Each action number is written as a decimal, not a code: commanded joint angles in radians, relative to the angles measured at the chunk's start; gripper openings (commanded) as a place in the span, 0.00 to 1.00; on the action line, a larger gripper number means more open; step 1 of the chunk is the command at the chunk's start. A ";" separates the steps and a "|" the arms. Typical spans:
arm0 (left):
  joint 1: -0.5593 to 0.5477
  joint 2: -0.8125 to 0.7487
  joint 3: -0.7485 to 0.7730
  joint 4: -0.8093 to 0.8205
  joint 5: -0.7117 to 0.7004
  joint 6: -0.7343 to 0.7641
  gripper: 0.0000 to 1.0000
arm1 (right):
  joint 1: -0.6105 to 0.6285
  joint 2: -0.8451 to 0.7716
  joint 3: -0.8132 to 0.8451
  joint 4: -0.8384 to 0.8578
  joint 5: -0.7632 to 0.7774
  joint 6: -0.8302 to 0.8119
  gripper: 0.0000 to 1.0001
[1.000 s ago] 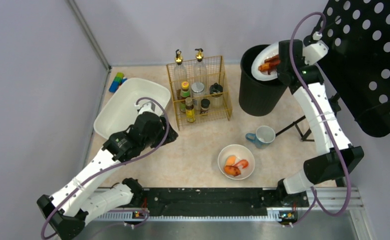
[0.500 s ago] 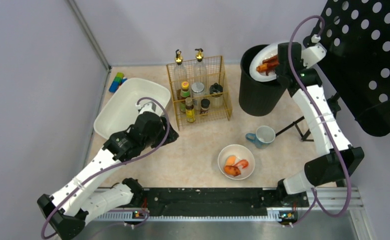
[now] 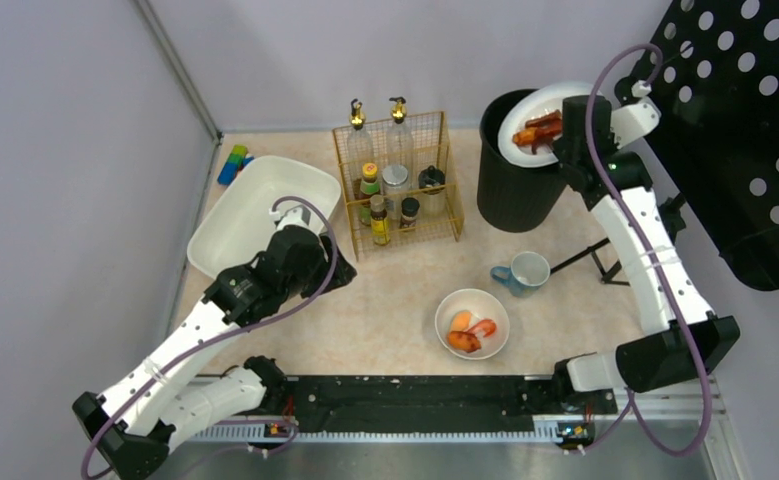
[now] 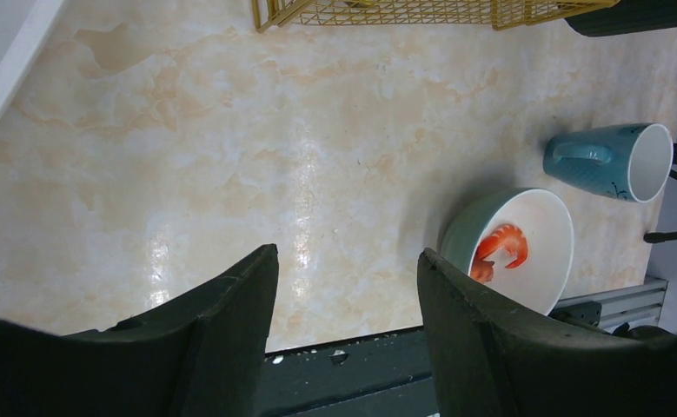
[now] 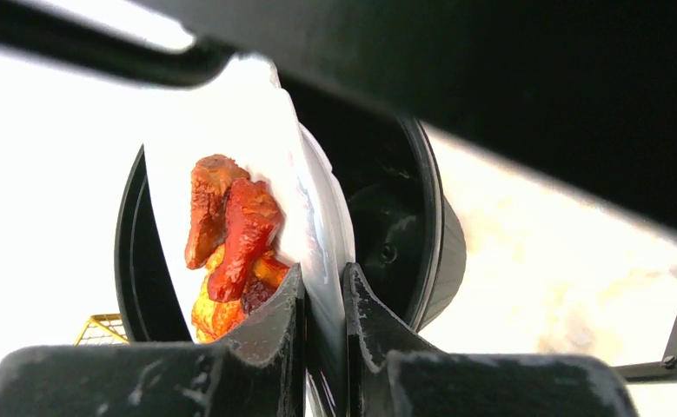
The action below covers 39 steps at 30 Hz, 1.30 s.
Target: Clear the kitchen counter
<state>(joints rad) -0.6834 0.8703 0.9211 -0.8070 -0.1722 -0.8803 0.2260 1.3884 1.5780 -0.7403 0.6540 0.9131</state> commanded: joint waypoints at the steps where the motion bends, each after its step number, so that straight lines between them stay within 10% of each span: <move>1: -0.002 -0.023 -0.011 0.037 0.008 0.001 0.65 | -0.004 -0.080 -0.041 0.151 -0.036 0.098 0.00; 39: -0.001 0.046 -0.008 0.077 0.042 0.006 0.63 | 0.026 -0.080 -0.146 0.367 0.068 -0.262 0.00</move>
<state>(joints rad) -0.6834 0.9138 0.9119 -0.7803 -0.1413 -0.8864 0.2298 1.3205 1.4021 -0.5133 0.6987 0.6895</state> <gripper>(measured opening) 0.626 0.122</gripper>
